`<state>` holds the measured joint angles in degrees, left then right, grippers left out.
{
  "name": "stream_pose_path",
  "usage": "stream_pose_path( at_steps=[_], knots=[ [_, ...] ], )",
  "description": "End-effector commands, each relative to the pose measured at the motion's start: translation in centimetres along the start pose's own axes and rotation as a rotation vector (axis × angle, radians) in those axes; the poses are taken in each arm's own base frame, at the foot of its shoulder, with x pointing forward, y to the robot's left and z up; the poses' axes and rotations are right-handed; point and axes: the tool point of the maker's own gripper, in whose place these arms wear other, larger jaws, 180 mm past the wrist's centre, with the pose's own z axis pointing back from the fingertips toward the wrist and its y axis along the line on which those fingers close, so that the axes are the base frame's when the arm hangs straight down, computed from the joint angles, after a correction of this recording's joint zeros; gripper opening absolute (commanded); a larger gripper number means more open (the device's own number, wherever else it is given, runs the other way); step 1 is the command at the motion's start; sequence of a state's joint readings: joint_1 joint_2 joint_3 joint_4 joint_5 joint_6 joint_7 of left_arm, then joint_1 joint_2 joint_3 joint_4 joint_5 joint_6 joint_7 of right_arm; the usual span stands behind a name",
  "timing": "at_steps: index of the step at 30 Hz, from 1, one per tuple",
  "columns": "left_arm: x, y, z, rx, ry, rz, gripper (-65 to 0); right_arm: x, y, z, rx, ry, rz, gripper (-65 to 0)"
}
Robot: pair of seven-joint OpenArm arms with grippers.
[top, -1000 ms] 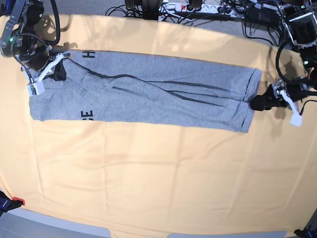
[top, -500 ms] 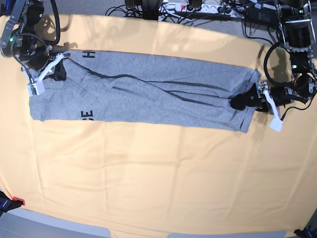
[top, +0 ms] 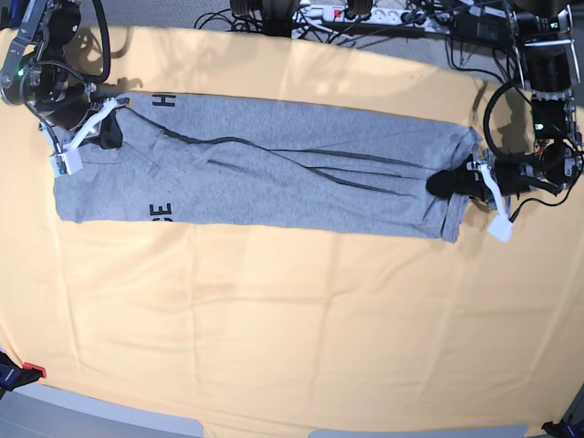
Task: Layout the t-shirt on the table in an organized manner, then fold the t-shirt properly
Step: 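Grasp the folded strip's end with the left gripper, then fold the strip end over toward the right gripper with the left gripper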
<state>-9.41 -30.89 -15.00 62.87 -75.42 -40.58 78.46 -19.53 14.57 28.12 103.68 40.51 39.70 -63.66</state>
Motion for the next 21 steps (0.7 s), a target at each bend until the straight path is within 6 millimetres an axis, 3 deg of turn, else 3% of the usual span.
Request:
stream_pose_path(
  at_steps=[1,9,15,18,21],
  knots=[
    [1.0,0.2,0.7,0.016,-0.012,-0.011,-65.0,-0.1,-0.2,0.2,-0.006,0.019,0.017,-65.0],
    [4.6,0.9,3.5,0.053,-0.156,-0.022,-65.0,0.0,-0.4,0.3,-0.01,0.018,0.023,-65.0],
    [5.2,1.1,4.2,0.059,-0.194,-0.016,-65.0,0.2,-0.3,0.3,-0.006,0.01,0.022,-65.0],
    [5.2,0.5,4.0,0.027,-0.198,-0.011,-65.0,0.5,0.0,0.3,0.011,-0.005,0.014,-65.0],
    [6.6,-1.1,4.3,-0.064,-0.28,-0.006,-65.0,0.5,0.0,0.3,0.01,-0.005,0.015,-65.0]
  ],
)
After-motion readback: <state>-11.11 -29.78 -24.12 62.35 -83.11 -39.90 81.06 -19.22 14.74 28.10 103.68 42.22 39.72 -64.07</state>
